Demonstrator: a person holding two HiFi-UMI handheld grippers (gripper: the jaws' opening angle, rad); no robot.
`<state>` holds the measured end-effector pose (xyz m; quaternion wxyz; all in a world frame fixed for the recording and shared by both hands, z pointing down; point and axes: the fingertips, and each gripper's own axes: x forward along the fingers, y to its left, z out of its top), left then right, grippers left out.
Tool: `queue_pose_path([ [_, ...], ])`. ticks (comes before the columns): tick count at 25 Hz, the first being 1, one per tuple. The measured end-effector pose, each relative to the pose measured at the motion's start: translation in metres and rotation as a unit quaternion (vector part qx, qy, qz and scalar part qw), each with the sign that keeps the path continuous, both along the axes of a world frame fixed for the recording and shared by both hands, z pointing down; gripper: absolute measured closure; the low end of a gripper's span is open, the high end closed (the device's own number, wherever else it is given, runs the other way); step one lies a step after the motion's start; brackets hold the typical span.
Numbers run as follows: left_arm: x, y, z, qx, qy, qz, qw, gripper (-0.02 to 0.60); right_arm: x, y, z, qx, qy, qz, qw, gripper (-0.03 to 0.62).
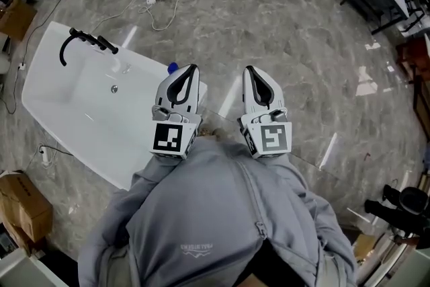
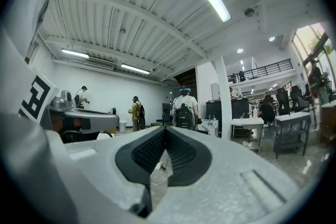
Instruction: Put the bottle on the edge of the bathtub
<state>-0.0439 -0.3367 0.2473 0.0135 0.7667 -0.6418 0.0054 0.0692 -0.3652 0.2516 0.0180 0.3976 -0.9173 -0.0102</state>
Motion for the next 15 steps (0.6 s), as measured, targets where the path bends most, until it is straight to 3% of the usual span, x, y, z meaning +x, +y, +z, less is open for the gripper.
queue_pose_path([
  [6, -0.001, 0.006, 0.003, -0.017, -0.008, -0.018, 0.9997, 0.575, 0.000, 0.004, 0.001, -0.006, 0.000, -0.008, 1.000, 0.591],
  [15, -0.003, 0.009, 0.004, -0.003, -0.014, -0.015, 0.9998, 0.575, -0.013, 0.006, -0.002, -0.004, -0.007, -0.026, 1.000, 0.591],
])
